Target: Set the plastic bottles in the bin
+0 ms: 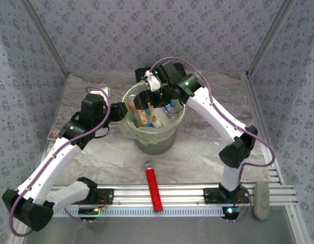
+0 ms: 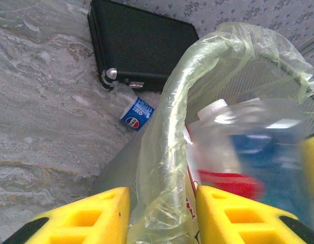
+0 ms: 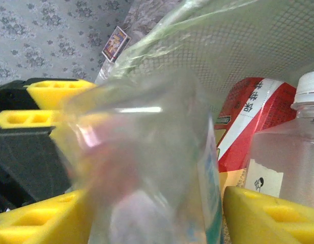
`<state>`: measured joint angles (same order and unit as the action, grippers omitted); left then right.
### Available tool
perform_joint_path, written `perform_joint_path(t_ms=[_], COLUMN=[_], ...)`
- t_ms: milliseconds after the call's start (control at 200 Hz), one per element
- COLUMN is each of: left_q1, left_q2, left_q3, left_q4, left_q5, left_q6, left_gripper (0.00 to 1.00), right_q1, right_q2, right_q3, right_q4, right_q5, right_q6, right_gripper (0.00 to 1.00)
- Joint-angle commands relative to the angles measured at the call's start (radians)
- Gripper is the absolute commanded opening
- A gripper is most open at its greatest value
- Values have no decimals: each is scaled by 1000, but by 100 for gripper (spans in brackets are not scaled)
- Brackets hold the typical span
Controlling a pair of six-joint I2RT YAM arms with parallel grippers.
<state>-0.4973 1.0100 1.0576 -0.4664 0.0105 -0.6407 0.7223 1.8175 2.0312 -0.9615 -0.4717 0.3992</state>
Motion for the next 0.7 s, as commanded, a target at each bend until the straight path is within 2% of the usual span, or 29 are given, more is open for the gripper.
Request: perform_joint_path(t_ms=[0, 280, 530, 700], left_q1=[3, 3, 2, 2], left_q2=[2, 28, 30, 31], left_q3=[19, 35, 35, 31], left_q4=[14, 18, 21, 23], left_q5=[-2, 3, 7, 6], left_q6=[6, 10, 9, 4], left_gripper=[39, 38, 37, 37], right_q1=[-21, -15, 21, 31], right_q2=[-57, -33, -3, -18], right_q3=[-6, -22, -91, -206], right_q4=[-52, -6, 64, 182], right_q5=[27, 7, 12, 27], right_q6=[-10, -20, -18, 44], right_gripper=[71, 46, 33, 32])
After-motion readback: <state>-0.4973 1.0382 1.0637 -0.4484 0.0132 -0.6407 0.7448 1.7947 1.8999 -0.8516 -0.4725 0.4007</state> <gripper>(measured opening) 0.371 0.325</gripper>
